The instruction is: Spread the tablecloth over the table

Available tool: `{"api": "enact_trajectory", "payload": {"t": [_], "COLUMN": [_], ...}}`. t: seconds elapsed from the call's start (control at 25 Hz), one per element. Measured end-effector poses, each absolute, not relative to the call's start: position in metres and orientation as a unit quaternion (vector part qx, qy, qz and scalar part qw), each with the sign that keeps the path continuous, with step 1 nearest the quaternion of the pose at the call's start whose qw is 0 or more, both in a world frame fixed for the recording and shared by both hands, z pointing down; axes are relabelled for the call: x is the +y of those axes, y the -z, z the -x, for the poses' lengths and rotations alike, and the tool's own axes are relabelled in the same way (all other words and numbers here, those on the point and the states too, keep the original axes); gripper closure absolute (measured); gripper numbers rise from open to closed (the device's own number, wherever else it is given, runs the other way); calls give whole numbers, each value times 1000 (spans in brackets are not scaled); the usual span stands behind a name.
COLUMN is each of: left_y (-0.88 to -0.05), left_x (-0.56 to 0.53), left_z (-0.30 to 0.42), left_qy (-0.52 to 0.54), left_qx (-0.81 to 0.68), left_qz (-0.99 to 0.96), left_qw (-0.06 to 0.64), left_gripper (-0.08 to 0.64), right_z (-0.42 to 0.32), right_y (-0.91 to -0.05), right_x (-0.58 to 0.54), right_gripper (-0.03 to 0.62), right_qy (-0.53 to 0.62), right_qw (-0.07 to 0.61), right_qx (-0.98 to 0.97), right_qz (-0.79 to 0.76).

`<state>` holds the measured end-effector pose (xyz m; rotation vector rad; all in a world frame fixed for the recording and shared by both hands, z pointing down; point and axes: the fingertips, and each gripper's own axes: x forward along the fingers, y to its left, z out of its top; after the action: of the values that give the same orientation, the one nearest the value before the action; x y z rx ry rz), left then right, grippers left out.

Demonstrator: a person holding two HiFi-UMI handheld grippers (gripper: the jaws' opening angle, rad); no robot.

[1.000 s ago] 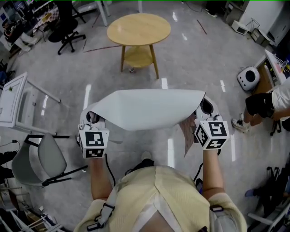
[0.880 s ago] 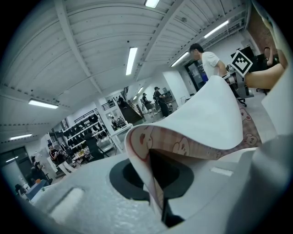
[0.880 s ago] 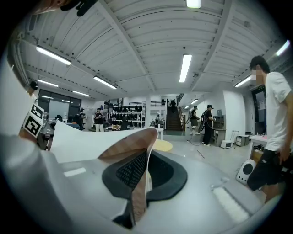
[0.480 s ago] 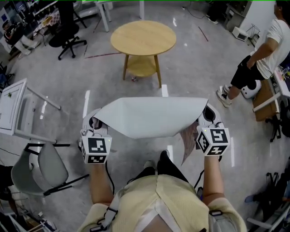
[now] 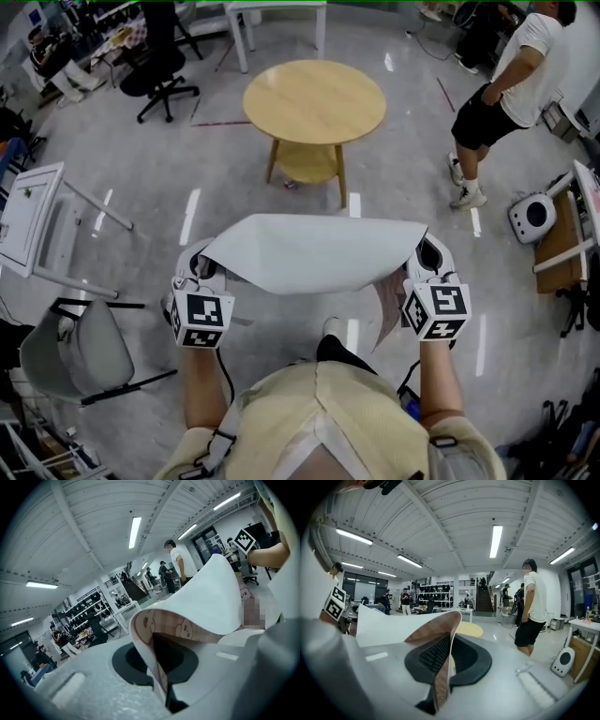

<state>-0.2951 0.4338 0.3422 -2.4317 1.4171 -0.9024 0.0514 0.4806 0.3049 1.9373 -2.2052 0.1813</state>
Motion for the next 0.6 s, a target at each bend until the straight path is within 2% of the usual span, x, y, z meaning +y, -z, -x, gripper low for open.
{"api": "enact_trajectory", "payload": {"t": [0.6], "left_y": [-320], "left_x": [336], "left_z": [246], "left_qy": [320], "left_qx": [516], "left_qz": [787], "left_qw": [107], "left_gripper": [555], "right_z": [-100], "right_y": [-288], "right_x": [356], "right_gripper": [584], "right_qy": [-35], "right_qw": [88], "right_qx": [-777], "right_qz": [-622]}}
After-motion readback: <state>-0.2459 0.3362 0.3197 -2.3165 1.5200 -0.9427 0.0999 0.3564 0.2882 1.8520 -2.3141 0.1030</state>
